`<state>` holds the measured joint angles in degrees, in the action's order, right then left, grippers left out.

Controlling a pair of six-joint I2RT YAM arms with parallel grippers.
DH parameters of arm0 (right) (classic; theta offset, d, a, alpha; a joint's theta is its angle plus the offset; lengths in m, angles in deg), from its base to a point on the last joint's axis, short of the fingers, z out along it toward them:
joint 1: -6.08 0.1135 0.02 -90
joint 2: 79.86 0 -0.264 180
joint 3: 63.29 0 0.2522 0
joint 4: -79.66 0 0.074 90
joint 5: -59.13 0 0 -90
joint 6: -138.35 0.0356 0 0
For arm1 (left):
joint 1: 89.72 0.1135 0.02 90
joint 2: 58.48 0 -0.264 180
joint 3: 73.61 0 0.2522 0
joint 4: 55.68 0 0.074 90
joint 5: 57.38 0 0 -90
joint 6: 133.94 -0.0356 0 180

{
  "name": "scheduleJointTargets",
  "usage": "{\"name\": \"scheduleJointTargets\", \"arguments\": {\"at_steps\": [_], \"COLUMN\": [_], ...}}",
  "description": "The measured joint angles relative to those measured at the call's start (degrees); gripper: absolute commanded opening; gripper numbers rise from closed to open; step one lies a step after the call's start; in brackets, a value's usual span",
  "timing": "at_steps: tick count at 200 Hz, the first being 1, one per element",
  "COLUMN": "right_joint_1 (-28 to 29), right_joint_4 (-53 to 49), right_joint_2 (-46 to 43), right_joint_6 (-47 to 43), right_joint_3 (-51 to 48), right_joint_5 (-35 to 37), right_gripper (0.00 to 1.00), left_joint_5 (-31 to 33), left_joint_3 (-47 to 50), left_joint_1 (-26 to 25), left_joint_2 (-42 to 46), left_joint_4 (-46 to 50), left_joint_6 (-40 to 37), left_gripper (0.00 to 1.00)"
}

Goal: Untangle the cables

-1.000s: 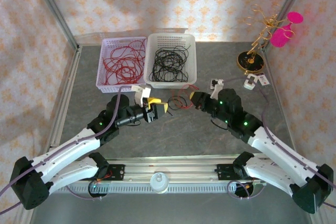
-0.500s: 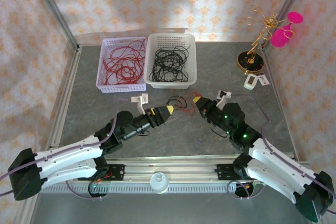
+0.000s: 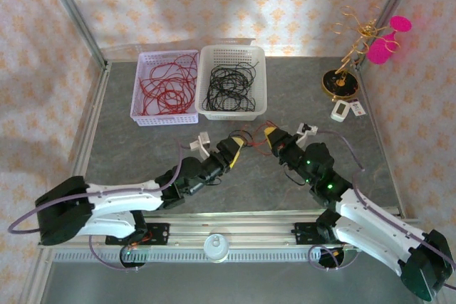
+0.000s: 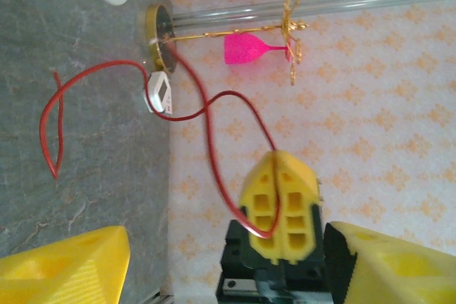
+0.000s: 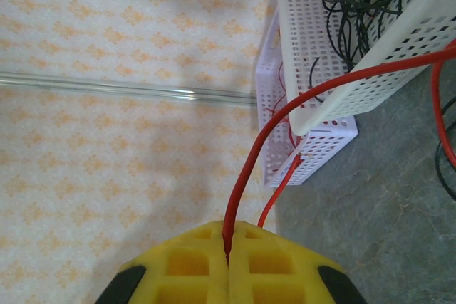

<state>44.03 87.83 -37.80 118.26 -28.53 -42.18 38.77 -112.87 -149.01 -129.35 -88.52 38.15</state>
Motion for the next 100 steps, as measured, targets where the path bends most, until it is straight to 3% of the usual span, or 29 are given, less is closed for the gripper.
{"name": "scheduleJointTargets", "arguments": {"at_steps": [53,80,100], "right_joint_1": [0.00,0.00,0.00], "right_joint_4": [2.19,2.54,2.58], "right_joint_2": [1.49,1.11,0.42], "right_joint_6": [0.85,1.25,1.29], "right_joint_3": [-1.27,-2.62,-2.91], "right_joint_5": [-0.50,-0.66,-0.70], "right_gripper": [0.00,0.00,0.00], "left_joint_5": [-0.07,0.57,0.96], "left_joint_3": [-6.54,-7.82,-8.41], "left_joint_1": [0.02,0.17,1.01], "left_joint_2": [-9.31,-10.78,-12.15], "left_joint_4": [-7.50,-9.14,-9.60], "left_joint_6": [2.95,3.50,3.69], "left_gripper": [0.56,0.34,0.26]}}
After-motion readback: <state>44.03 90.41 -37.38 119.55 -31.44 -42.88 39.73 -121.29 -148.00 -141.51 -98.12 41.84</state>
